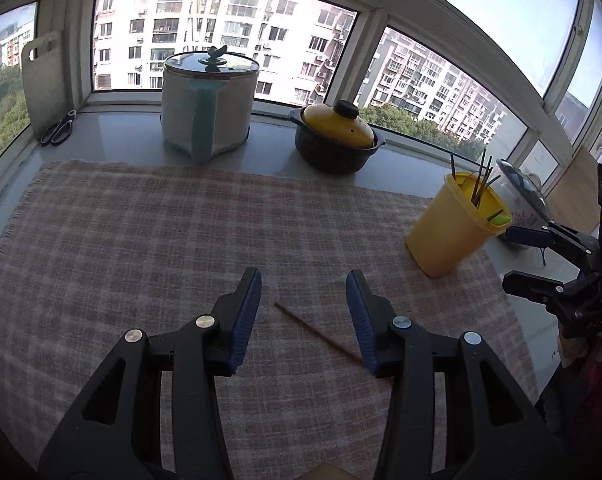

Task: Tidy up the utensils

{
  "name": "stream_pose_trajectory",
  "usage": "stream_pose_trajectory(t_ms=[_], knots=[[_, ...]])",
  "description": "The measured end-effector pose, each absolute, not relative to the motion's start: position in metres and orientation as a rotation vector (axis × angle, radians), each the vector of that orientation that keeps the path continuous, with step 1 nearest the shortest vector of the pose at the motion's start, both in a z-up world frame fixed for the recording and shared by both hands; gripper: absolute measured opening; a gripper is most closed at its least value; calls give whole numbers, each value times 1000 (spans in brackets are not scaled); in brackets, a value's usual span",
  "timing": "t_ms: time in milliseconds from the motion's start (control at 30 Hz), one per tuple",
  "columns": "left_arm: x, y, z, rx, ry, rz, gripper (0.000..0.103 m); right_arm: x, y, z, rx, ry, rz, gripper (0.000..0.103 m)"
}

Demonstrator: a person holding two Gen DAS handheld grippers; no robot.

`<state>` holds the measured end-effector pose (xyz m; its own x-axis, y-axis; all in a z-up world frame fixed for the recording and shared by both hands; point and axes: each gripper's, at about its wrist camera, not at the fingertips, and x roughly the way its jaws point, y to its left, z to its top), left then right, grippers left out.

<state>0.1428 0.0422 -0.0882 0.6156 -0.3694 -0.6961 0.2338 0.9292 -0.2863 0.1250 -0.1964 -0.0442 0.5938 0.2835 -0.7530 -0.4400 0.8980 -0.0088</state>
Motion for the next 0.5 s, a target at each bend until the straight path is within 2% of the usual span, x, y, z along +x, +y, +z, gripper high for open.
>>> stream_pose_trajectory(t_ms=[200,300,367,500], knots=[[126,73,-109,-188,883,-306,45,142,-158,-87,-215,980,491,68],[117,87,-118,-205,903,-294,45,150,-140,-112,-230,1058,535,56],[111,94,-124,-213,915,-286,45,156,-127,-130,-238,1119,563,44],[101,107,-135,-235,946,-269,45,163,-107,-160,-274,1198,582,39]])
